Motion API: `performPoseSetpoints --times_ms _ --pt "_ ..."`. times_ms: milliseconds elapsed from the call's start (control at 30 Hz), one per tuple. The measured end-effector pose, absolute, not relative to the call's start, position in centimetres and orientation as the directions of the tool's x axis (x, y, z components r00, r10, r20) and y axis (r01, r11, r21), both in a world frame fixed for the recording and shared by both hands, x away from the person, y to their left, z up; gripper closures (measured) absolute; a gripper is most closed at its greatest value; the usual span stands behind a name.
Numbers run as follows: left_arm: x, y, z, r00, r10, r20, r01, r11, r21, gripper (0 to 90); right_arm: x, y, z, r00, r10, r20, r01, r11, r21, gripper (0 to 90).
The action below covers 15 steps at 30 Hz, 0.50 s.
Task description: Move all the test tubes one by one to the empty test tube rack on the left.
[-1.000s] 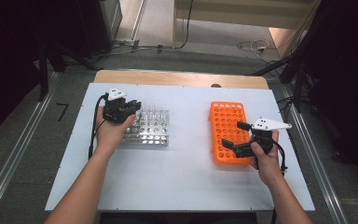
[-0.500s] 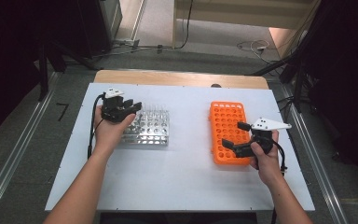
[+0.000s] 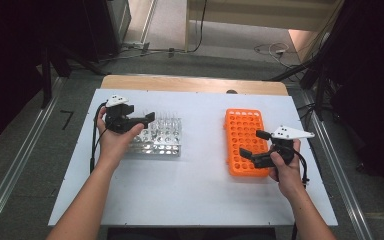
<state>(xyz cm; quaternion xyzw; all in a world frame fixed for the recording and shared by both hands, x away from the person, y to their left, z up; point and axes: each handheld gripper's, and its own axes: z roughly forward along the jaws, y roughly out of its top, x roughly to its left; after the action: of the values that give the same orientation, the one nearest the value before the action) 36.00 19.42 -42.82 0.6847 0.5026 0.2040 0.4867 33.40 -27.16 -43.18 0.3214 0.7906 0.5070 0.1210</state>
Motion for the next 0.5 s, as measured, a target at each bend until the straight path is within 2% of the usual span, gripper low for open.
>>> performPoseSetpoints --times_ms 233,500 --pt "34.5 19.1 -42.6 0.472 0.859 -0.199 0.458 -0.046 0.888 0.0 33.4 -27.2 -43.2 -0.760 0.636 0.134 0.387 0.277 0.880 0.0" --pt "32.4 18.3 -42.4 0.539 0.822 -0.183 0.415 -0.071 0.907 0.0 33.4 -27.4 -43.3 -0.758 0.639 0.132 0.387 0.277 0.880 0.0"
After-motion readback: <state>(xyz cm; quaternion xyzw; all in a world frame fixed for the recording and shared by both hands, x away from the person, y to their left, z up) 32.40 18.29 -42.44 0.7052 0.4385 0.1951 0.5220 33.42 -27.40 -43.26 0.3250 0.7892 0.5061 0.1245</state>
